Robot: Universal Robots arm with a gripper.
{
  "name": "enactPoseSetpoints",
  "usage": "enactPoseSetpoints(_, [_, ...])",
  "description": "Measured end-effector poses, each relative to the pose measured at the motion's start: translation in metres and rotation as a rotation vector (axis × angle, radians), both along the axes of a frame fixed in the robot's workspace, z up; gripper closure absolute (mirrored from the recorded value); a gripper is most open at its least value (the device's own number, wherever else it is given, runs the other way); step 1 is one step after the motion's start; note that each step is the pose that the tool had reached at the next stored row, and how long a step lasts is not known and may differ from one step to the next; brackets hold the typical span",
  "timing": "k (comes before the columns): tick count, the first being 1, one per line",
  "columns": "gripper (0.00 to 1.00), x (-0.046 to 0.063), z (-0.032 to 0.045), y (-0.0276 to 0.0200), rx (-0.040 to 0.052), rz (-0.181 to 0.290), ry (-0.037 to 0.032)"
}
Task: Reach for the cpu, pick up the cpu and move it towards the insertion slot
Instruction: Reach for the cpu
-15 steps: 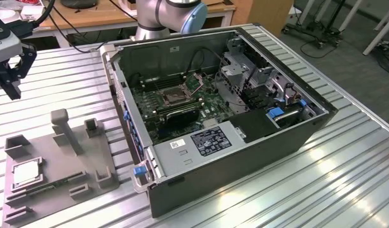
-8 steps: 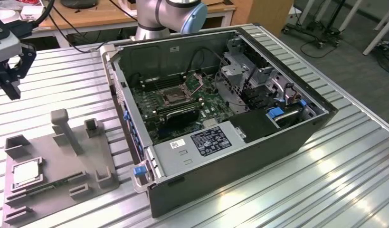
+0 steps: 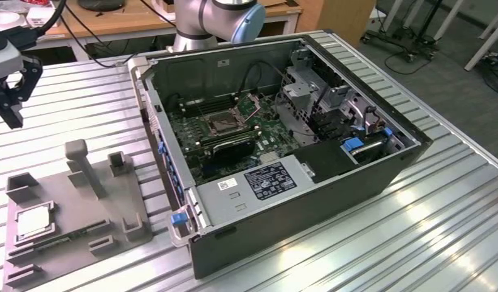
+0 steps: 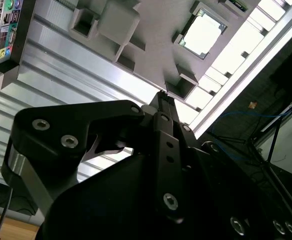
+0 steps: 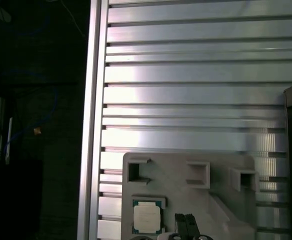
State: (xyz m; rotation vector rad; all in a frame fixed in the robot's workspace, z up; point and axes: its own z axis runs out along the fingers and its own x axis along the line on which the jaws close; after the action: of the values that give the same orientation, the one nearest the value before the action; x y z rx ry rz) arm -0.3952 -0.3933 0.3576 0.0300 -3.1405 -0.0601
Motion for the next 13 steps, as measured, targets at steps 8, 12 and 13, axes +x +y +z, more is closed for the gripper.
enactPoseSetpoints(8, [0.89,-0.009,-0.0030,-0.0067,0.0000,0.000,-0.0002])
enactPoseSetpoints(12, [0.89,-0.014,-0.0034,-0.0084,-0.0001,0.000,-0.0002])
enactPoseSetpoints(13, [0.89,-0.014,-0.0035,-0.0084,-0.0001,0.000,-0.0002])
